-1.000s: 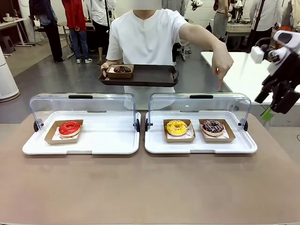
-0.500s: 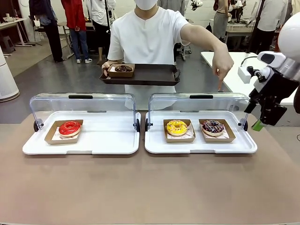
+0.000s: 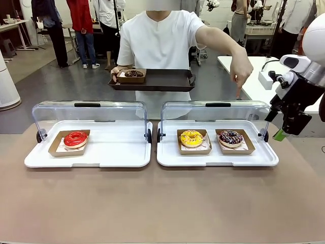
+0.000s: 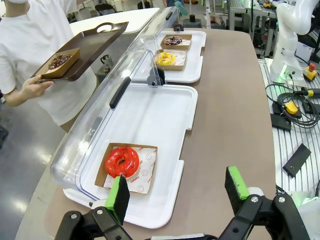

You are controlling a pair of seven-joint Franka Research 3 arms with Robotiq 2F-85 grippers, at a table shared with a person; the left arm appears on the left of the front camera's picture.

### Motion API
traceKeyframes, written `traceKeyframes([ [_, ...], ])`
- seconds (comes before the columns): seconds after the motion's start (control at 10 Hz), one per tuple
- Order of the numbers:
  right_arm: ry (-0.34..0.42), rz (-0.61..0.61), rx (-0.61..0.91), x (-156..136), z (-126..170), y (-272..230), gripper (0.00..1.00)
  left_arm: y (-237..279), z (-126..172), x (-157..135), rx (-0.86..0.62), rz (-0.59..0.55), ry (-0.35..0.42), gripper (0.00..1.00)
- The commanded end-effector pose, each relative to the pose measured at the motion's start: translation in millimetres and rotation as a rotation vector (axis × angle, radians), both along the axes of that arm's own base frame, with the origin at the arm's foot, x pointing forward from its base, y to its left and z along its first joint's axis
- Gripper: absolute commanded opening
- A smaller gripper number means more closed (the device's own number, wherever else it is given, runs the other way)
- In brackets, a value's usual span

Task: Provide the desired donut to the person.
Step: Pick up and lift the Paper togo box containing the Donut pointed at by the person.

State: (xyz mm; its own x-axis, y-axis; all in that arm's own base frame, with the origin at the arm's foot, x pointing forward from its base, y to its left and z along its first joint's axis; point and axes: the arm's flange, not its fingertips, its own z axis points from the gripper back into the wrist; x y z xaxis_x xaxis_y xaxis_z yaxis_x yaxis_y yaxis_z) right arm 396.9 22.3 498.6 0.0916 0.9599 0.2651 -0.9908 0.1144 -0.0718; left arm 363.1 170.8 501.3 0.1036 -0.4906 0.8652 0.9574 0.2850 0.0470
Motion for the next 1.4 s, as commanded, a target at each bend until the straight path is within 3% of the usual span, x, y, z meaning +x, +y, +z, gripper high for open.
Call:
traceKeyframes([
  [0.0,0.008,-0.012,-0.004,-1.6,-0.6,3.0,1.0,0.2,0.6,0.3,-0.011,0.0,-0.014,1.0],
  [0.4,0.0,0.0,0.0,0.0,0.0,0.0,1.0,0.2,0.6,0.3,-0.011,0.0,-0.014,1.0],
  [0.9,0.117,0.075,-0.106,37.9,-85.0,42.5,1.0,0.2,0.6,0.3,-0.011,0.0,-0.014,1.0],
  [1.3,0.138,0.094,-0.119,66.2,-119.5,49.2,1.0,0.2,0.6,0.3,-0.011,0.0,-0.014,1.0],
])
